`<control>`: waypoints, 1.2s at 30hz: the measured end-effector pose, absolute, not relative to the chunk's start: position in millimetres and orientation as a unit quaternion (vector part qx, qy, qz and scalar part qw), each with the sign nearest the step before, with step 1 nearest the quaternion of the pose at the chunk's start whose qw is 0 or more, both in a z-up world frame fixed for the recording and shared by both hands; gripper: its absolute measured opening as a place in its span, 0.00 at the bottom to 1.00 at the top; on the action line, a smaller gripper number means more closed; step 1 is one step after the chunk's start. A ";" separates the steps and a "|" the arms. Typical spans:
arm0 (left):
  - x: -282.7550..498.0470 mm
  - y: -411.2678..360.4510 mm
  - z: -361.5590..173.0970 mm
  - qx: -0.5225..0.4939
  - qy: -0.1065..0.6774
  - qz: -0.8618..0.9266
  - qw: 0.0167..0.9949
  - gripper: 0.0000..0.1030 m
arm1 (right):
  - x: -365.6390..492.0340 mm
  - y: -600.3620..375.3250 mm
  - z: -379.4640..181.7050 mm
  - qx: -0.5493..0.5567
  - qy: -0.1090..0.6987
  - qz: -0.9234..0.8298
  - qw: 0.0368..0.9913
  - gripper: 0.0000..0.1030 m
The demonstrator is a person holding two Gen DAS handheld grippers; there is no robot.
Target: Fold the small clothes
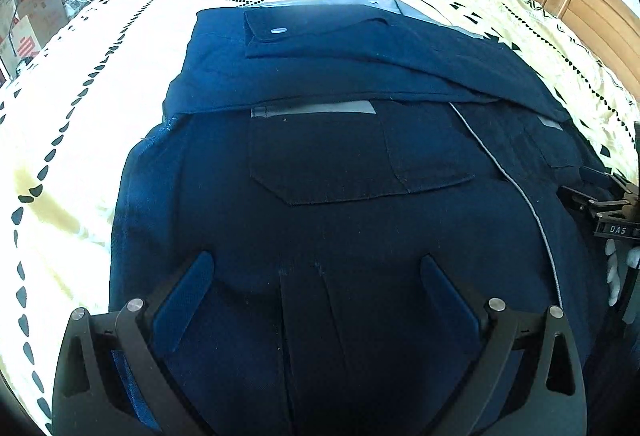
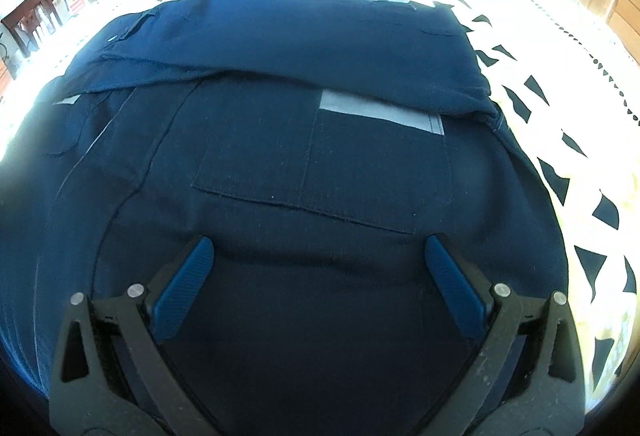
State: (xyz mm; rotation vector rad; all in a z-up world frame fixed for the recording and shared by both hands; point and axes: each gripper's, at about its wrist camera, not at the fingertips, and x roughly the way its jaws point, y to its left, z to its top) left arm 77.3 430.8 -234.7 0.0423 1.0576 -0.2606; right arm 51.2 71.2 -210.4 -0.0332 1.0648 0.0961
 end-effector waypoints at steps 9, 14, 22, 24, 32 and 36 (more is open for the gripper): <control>25.1 514.2 -160.2 -0.037 0.466 -0.101 0.879 0.94 | -8.9 27.8 -155.1 -0.014 0.528 0.142 0.837 0.99; -47.0 574.7 -151.6 -0.073 0.498 -0.128 0.855 0.94 | -71.1 -13.5 -154.5 0.025 0.566 0.171 0.806 0.98; -102.1 560.7 -191.8 -0.116 0.554 -0.215 0.796 0.72 | -112.9 -41.5 -202.7 0.096 0.641 0.190 0.738 0.78; -102.9 551.7 -199.4 -0.106 0.563 -0.221 0.790 0.71 | -112.8 -41.1 -212.4 0.097 0.649 0.185 0.732 0.78; -100.8 547.0 -203.2 -0.107 0.571 -0.221 0.784 0.71 | -107.6 -37.5 -218.9 0.124 0.650 0.209 0.721 0.70; -97.2 546.8 -205.4 -0.116 0.569 -0.224 0.783 0.71 | -106.3 -31.8 -215.4 0.129 0.653 0.222 0.713 0.55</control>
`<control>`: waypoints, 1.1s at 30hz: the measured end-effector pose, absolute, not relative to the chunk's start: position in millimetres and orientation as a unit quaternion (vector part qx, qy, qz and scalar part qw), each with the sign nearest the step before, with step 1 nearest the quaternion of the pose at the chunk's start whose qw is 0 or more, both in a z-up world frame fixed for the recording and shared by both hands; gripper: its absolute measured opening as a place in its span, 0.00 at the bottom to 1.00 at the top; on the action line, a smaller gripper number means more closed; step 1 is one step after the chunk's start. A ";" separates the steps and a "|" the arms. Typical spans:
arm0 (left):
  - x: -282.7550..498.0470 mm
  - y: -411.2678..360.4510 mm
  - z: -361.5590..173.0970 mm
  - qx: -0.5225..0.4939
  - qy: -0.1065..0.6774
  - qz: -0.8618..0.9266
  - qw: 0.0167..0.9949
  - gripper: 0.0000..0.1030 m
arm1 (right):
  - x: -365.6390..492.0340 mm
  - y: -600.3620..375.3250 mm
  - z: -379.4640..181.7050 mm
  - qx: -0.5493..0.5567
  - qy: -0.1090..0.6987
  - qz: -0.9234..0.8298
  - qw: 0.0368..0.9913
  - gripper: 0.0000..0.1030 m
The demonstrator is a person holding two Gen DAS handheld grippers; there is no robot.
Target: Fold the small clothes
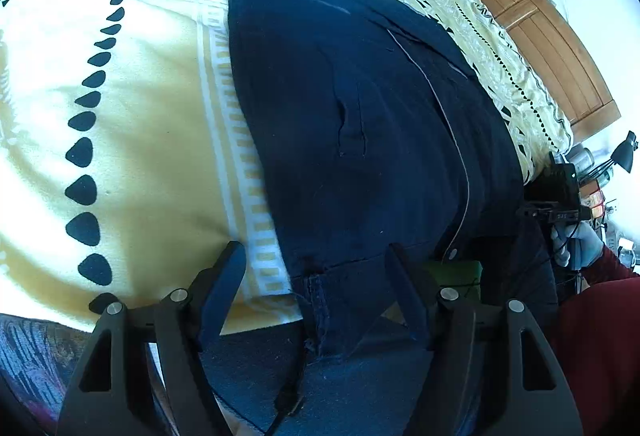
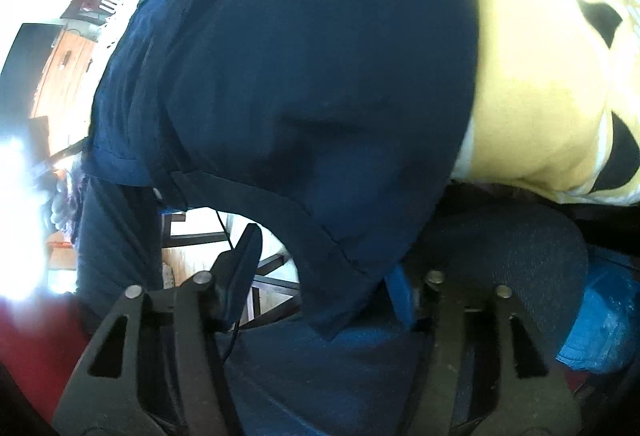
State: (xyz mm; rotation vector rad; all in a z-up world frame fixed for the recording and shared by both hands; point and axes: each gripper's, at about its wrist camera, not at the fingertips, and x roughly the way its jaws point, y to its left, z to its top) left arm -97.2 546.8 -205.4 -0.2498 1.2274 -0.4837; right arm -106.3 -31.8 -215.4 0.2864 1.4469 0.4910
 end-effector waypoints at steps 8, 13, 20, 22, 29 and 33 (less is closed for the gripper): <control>-91.2 538.9 -219.5 -0.165 0.572 -0.247 0.765 0.37 | -103.4 -36.4 -209.0 0.128 0.644 0.224 0.721 0.08; -91.0 530.4 -194.7 -0.202 0.539 -0.275 0.770 0.14 | -106.5 -40.7 -149.1 0.169 0.574 0.262 0.758 0.06; -40.8 555.3 -102.4 -0.299 0.407 -0.310 0.805 0.14 | -39.2 -83.3 -56.7 0.269 0.460 0.286 0.797 0.06; -11.1 561.1 -84.2 -0.311 0.383 -0.313 0.811 0.14 | 3.4 -98.8 -42.7 0.295 0.433 0.286 0.802 0.06; 166.5 558.9 -69.0 -0.306 0.371 -0.288 0.828 0.14 | 177.8 -98.7 -61.0 0.299 0.439 0.259 0.807 0.07; 269.2 550.8 -123.3 -0.303 0.415 -0.235 0.825 0.23 | 271.9 -99.5 -127.0 0.271 0.508 0.205 0.791 0.12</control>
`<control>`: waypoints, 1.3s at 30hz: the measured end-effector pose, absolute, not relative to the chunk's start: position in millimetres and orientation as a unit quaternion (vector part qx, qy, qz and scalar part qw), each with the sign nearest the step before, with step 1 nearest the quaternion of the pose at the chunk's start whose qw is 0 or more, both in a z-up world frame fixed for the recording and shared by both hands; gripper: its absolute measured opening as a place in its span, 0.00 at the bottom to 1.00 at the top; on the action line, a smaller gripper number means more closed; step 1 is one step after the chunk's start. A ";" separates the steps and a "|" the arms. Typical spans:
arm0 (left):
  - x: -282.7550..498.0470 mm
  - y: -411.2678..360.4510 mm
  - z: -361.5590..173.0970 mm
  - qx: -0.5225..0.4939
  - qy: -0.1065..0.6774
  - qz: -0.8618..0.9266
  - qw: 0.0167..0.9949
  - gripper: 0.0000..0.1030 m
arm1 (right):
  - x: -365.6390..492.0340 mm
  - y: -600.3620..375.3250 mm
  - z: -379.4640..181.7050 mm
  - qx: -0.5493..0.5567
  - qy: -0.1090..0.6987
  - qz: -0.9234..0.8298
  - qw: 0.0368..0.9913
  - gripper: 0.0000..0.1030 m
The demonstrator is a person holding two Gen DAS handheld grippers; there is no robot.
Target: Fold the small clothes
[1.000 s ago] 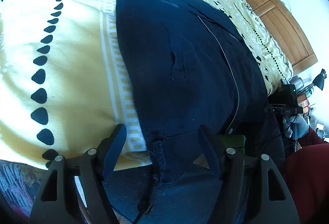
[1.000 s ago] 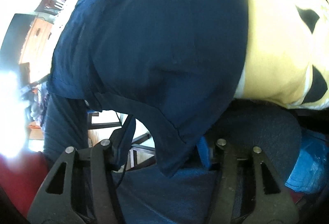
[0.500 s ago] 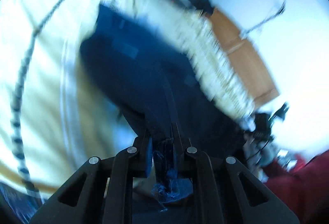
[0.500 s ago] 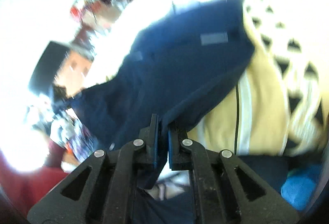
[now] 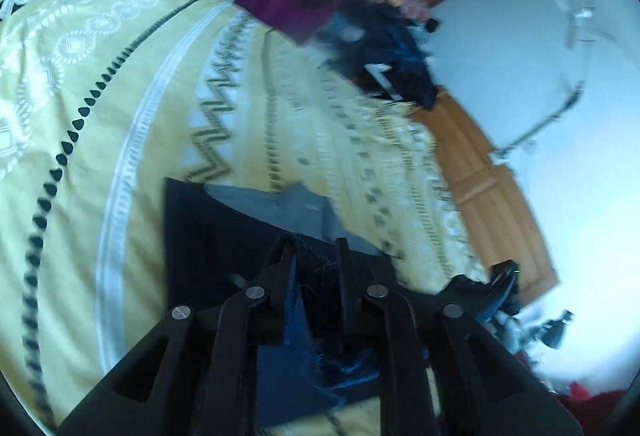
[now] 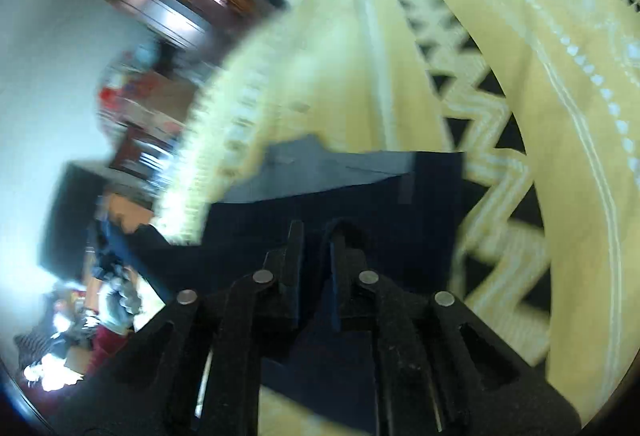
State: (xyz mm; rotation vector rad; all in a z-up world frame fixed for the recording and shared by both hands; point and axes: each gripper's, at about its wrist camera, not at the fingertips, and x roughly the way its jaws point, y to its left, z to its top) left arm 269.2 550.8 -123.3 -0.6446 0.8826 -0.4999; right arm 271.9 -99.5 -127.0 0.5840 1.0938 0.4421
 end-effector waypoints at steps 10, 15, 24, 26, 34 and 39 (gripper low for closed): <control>325.2 551.8 -209.6 -0.266 0.480 -0.145 0.823 0.38 | 267.7 -86.7 -191.8 0.209 0.538 0.151 0.802 0.38; 296.1 551.5 -163.0 -0.214 0.419 -0.138 0.871 0.56 | 270.1 -94.3 -189.2 0.206 0.521 0.134 0.817 0.54; 267.0 555.3 -179.8 -0.206 0.452 -0.155 0.854 0.56 | 268.4 -103.2 -183.1 0.224 0.478 0.140 0.837 0.66; 255.6 549.8 -186.7 -0.195 0.460 -0.158 0.852 0.56 | 264.6 -108.2 -177.8 0.234 0.459 0.132 0.847 0.68; 218.0 543.9 -198.5 -0.196 0.472 -0.158 0.845 0.56 | 286.2 -89.0 -191.6 0.201 0.473 0.121 0.849 0.70; 199.7 552.0 -195.1 -0.221 0.464 -0.148 0.845 0.56 | 305.9 -66.2 -205.6 0.132 0.495 0.117 0.851 0.56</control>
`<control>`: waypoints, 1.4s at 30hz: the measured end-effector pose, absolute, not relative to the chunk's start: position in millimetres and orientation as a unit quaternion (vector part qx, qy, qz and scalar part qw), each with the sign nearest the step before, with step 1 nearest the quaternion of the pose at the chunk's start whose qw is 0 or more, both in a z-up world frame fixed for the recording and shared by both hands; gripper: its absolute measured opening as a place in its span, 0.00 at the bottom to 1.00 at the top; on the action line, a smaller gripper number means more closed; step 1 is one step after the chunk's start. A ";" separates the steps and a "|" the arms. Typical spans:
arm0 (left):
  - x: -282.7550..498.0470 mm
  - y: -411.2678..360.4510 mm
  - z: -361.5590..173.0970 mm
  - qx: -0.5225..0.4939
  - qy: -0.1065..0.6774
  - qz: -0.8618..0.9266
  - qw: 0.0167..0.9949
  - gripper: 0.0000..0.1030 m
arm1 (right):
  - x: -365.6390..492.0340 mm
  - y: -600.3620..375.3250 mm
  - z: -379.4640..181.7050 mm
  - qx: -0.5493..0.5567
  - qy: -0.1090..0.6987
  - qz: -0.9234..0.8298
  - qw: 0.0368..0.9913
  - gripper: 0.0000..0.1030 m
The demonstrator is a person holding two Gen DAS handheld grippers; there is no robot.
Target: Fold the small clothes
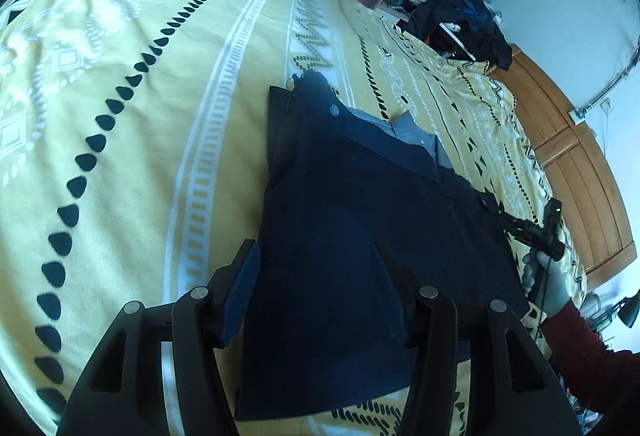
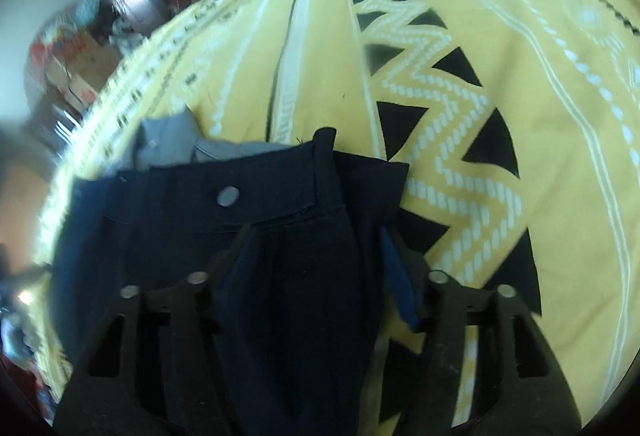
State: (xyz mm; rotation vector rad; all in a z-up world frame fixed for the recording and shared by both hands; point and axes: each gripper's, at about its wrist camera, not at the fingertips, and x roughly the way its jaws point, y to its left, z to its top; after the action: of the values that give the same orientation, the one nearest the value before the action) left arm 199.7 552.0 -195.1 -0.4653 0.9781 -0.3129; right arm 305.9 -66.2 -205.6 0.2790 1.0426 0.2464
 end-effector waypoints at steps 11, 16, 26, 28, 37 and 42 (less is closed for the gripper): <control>197.6 545.9 -204.9 -0.228 0.470 -0.142 0.841 0.59 | 294.2 -61.5 -181.1 0.066 0.433 0.094 0.894 0.46; 200.6 538.8 -207.3 -0.225 0.472 -0.142 0.841 0.61 | 321.5 -61.3 -213.5 0.119 0.501 0.150 0.844 0.24; 169.0 540.2 -199.4 -0.228 0.472 -0.143 0.840 0.61 | 313.1 -76.0 -223.0 0.138 0.519 0.143 0.831 0.06; 158.3 541.5 -201.2 -0.243 0.474 -0.143 0.834 0.61 | 314.5 -74.6 -221.0 0.126 0.520 0.144 0.832 0.07; 90.8 529.4 -203.8 -0.308 0.456 -0.151 0.821 0.61 | 234.5 -42.3 -146.2 0.069 0.457 0.103 0.881 0.60; 98.1 526.9 -225.4 -0.355 0.444 -0.126 0.813 0.61 | 193.7 -14.3 -171.0 0.121 0.487 0.132 0.855 0.60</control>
State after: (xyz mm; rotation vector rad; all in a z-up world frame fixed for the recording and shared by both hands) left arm 98.1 526.9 -225.4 -0.7578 0.9489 -0.2700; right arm 193.7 -14.3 -171.0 0.2539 1.0242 0.2772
